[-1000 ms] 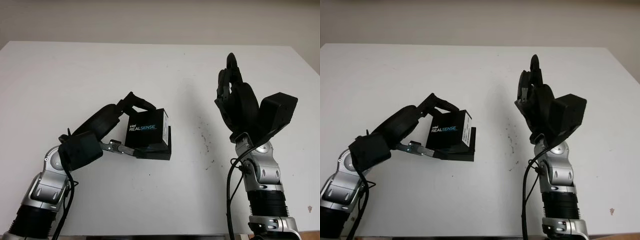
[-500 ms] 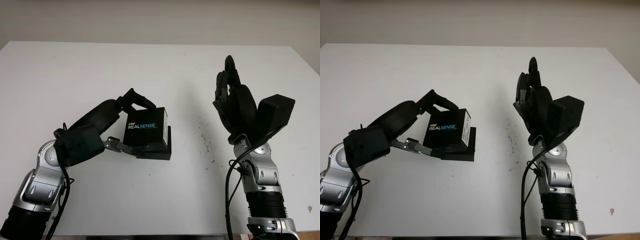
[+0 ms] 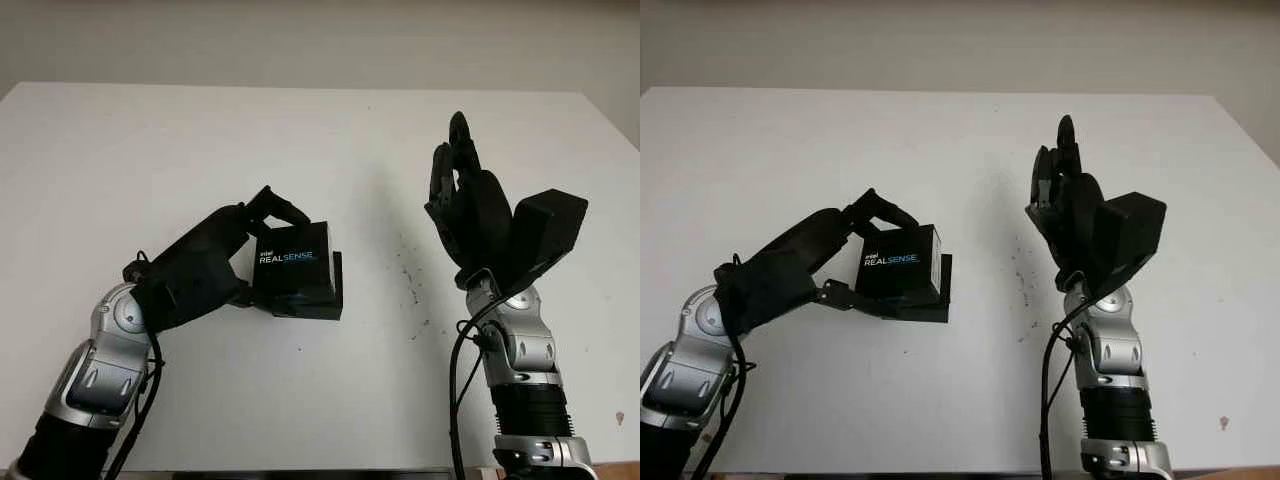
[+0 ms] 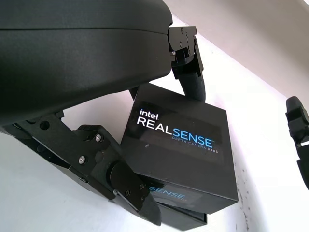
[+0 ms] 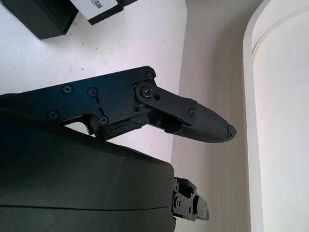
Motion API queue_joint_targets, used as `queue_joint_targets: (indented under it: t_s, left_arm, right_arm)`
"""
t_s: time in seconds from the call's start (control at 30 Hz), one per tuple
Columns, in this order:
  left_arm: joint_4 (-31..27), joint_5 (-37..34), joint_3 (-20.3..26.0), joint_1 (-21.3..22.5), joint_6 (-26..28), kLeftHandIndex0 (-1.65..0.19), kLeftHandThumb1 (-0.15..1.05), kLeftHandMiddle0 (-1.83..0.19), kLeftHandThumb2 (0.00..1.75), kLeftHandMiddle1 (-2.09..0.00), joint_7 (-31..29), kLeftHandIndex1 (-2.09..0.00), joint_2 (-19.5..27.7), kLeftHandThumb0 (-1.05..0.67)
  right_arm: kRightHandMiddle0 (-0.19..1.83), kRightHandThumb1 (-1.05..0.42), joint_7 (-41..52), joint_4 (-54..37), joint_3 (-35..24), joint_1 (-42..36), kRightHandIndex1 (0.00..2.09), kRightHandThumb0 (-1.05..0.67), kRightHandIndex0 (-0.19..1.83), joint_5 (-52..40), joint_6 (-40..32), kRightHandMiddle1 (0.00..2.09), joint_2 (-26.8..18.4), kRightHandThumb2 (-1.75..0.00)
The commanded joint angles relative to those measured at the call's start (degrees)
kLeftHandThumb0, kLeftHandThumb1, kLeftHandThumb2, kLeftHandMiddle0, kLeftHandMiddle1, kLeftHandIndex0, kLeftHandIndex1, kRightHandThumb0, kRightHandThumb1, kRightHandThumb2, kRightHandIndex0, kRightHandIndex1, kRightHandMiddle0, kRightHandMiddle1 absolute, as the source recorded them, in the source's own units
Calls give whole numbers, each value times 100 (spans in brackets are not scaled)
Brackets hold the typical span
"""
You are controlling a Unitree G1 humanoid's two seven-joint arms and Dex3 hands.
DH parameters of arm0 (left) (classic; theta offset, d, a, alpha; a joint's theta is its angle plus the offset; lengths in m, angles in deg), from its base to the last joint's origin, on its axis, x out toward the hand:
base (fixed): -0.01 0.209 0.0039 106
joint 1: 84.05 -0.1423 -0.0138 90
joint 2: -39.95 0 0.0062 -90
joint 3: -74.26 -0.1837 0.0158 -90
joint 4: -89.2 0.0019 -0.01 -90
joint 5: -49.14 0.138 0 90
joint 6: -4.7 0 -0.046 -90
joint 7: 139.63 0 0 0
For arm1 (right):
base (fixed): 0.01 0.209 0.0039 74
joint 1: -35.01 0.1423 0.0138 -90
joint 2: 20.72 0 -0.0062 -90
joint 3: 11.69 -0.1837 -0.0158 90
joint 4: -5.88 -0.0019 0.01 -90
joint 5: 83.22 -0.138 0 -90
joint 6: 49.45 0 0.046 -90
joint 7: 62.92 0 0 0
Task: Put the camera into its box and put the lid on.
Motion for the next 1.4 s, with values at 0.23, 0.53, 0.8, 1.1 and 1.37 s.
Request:
queue_joint_targets:
  t_s: [0.23,0.53,0.8,1.1,1.37]
  left_arm:
    - [-56,76,-108,310,131,-18,100,-41,5,-178,-121,-167,16,-16]
    - [-42,131,-149,385,96,-18,99,-41,5,-177,-303,-165,95,-16]
    - [-60,106,-163,389,160,-19,98,-45,5,-178,-409,-167,53,-15]
    - [35,224,-281,405,89,-20,97,-48,5,-176,-371,-165,30,-16]
    - [153,342,-389,433,68,-18,97,-46,5,-181,-301,-170,-36,-18]
  right_arm:
    - [-19,-105,26,31,12,21,0,-61,-19,21,158,0,44,-74]
    - [-19,-105,-16,25,12,29,0,-64,-19,26,119,0,118,-71]
    - [-19,-105,-10,-31,49,-5,0,-63,-19,68,77,0,104,-72]
    - [-19,-105,-28,-74,68,-48,0,-61,-19,69,100,0,133,-74]
    - [-19,-105,-60,-87,63,-69,0,-61,-19,53,75,0,149,-73]
